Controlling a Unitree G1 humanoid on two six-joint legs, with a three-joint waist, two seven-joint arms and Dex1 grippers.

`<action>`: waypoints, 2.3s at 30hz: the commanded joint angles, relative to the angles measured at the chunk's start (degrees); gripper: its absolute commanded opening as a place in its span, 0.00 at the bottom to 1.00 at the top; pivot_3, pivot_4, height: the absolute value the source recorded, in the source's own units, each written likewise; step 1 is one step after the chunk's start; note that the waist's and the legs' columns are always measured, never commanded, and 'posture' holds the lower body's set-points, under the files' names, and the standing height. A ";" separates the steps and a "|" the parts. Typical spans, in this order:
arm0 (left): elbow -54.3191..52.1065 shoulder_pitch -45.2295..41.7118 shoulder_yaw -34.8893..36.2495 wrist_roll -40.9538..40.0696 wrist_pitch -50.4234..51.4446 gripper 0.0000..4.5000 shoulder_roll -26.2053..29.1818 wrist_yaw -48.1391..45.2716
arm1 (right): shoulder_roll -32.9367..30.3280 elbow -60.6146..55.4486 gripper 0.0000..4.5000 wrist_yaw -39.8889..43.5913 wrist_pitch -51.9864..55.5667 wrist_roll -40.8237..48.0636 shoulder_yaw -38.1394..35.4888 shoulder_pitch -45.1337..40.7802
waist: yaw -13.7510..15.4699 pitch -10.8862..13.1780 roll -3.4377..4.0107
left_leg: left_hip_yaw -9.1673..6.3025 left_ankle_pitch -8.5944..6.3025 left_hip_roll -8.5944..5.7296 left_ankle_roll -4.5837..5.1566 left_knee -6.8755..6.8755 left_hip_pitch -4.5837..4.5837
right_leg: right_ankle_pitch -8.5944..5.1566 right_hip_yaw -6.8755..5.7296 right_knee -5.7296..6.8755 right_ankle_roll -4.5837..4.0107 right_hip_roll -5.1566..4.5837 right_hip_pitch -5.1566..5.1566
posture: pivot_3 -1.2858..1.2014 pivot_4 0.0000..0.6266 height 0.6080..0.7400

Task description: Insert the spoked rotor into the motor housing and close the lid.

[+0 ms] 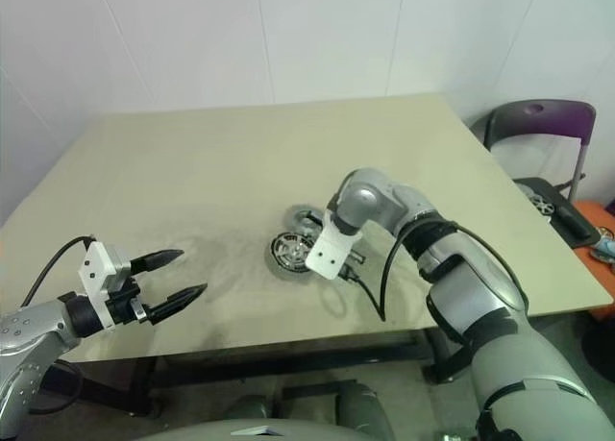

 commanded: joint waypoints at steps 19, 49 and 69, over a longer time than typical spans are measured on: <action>0.32 -1.17 0.29 0.32 -1.29 1.00 -0.16 -0.06 | 2.57 -27.90 0.01 7.08 71.18 8.73 -2.97 4.75 | 0.26 0.02 0.03 | -0.01 0.00 -0.03 -0.01 0.01 -0.13 | -0.02 -0.03 -0.02 0.00 -0.03 -0.13 | 0.52 0.00 1.00; 1.65 -2.45 -0.56 0.42 -1.09 1.00 0.09 -1.24 | -1.82 -25.78 0.99 -1.98 112.16 30.27 -23.84 3.21 | 0.11 0.03 0.03 | -0.01 -0.01 -0.04 -0.01 -0.04 -0.25 | -0.04 -0.05 -0.09 0.03 -0.07 -0.22 | 0.52 0.00 1.00; 3.97 -5.14 -2.42 1.01 -1.36 1.00 0.20 -2.87 | -5.88 -23.59 0.99 -19.60 130.80 43.85 -31.11 11.99 | 0.07 0.02 0.04 | 0.03 0.00 -0.05 0.00 0.08 -0.97 | 0.09 -0.05 -0.06 0.20 -0.06 -0.88 | 0.52 0.00 1.00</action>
